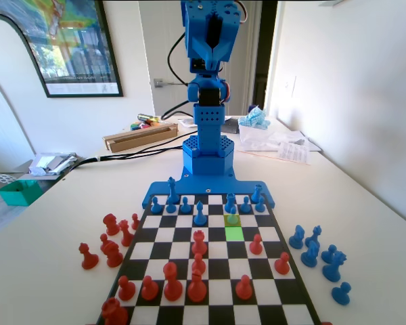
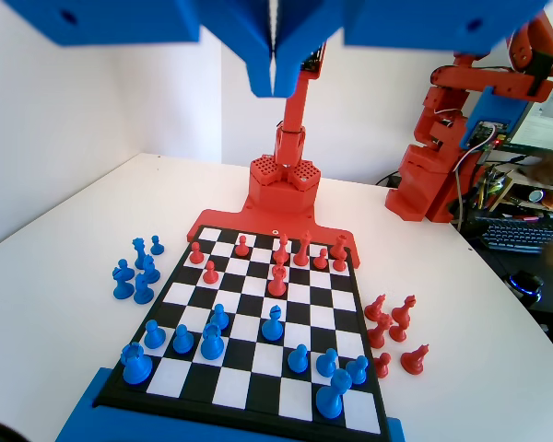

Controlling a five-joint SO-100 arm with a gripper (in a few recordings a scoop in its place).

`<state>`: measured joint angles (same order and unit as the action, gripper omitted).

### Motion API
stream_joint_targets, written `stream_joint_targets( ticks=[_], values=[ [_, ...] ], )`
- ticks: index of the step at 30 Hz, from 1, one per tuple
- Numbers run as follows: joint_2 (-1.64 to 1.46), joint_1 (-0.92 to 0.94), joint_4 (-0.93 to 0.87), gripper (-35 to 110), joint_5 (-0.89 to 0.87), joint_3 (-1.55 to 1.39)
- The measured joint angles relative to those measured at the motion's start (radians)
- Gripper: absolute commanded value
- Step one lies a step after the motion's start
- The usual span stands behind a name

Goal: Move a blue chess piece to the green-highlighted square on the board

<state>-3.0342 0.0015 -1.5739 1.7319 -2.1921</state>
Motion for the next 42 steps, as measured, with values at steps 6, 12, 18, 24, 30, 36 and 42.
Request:
stream_joint_targets(
  ticks=[6,12,18,24,30,36,42],
  values=[
    [0.0,0.0,0.0,2,0.0,0.0],
    [0.0,0.0,0.0,2,0.0,0.0],
    [-0.014,0.031,0.0,2,0.0,0.0],
    [-0.018,0.034,0.0,1,0.0,0.0],
    [-0.018,0.026,0.0,1,-0.008,0.0],
    [0.049,0.021,-0.023,1,-0.095,0.04],
    [0.23,0.021,-0.069,1,-0.242,0.189]
  ],
)
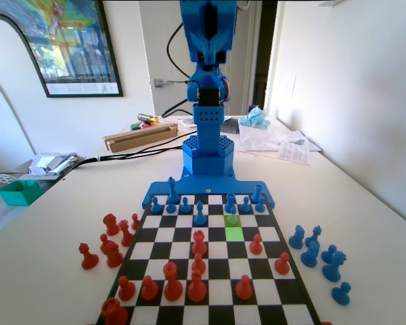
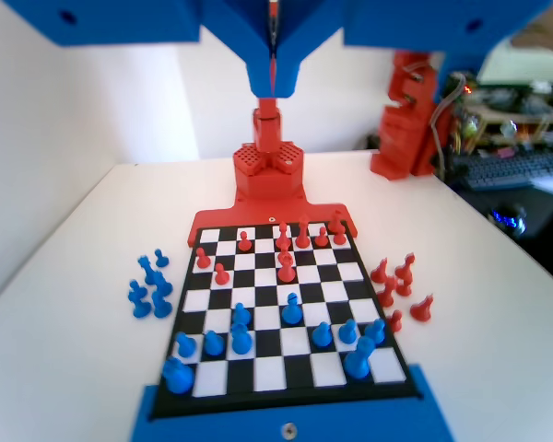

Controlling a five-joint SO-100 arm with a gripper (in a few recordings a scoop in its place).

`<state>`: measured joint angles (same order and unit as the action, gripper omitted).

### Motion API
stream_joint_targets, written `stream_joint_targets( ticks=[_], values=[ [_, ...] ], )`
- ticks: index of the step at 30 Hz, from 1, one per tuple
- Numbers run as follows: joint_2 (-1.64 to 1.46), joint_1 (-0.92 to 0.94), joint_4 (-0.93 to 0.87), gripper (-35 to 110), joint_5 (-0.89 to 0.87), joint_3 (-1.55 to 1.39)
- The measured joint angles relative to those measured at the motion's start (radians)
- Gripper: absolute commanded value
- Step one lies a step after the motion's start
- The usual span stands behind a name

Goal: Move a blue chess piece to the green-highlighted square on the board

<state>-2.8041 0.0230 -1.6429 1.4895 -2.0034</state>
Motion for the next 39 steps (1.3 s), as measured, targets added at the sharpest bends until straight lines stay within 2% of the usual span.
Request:
stream_joint_targets(
  ticks=[7,21,39],
  values=[
    [0.247,0.0,-0.005,3,-0.229,0.095],
    [0.509,-0.003,0.126,5,-0.548,0.014],
    [0.877,-0.025,0.566,13,-0.716,-0.189]
  ],
)
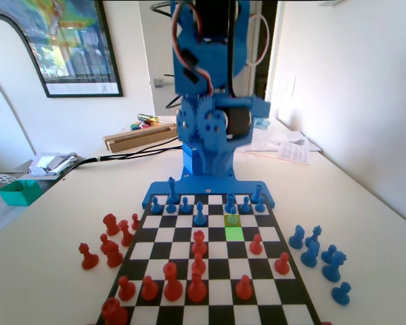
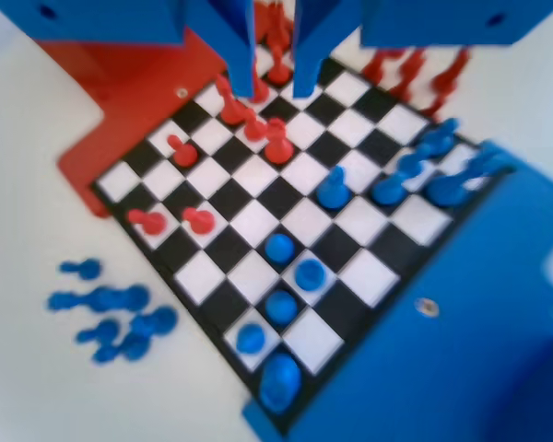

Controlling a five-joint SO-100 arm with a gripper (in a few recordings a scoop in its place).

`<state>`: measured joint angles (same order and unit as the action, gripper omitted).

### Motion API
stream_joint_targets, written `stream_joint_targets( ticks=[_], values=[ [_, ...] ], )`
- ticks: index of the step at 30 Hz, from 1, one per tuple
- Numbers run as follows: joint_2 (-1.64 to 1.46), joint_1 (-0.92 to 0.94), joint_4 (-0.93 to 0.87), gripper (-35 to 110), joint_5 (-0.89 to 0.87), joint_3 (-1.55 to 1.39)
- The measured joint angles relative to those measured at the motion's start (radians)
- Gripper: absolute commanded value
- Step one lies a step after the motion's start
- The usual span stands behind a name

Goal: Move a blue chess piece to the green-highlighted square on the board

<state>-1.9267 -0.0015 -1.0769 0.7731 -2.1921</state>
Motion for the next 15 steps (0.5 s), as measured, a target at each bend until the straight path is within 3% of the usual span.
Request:
stream_joint_targets(
  ticks=[15],
  values=[
    [0.169,-0.097,0.23,13,-0.077,-0.109]
  ],
)
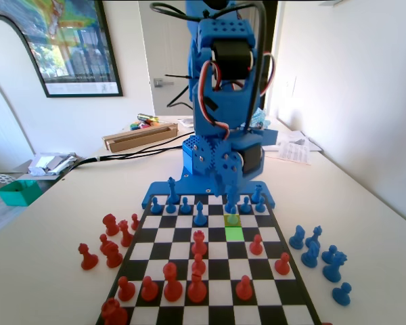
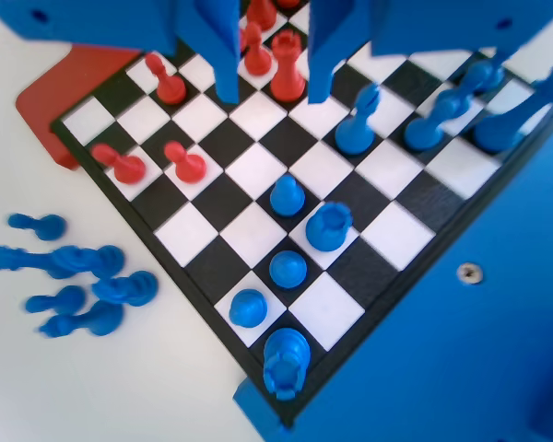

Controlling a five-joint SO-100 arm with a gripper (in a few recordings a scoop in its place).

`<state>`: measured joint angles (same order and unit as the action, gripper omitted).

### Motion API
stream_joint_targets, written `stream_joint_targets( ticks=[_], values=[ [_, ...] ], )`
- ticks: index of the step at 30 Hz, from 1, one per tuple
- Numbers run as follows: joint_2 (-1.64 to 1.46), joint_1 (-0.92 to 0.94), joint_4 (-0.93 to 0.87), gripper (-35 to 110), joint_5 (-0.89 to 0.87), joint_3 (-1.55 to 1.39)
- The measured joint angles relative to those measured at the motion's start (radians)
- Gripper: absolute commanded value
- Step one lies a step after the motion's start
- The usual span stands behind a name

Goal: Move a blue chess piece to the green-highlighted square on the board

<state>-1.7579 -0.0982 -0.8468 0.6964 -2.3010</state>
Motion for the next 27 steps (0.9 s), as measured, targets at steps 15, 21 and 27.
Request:
stream_joint_targets(
  ticks=[15,21,27],
  values=[
    [0.109,-0.044,0.123,13,-0.028,-0.044],
    [0.143,-0.057,0.161,13,-0.048,-0.061],
    [0.147,-0.069,0.19,13,-0.064,-0.092]
  ],
)
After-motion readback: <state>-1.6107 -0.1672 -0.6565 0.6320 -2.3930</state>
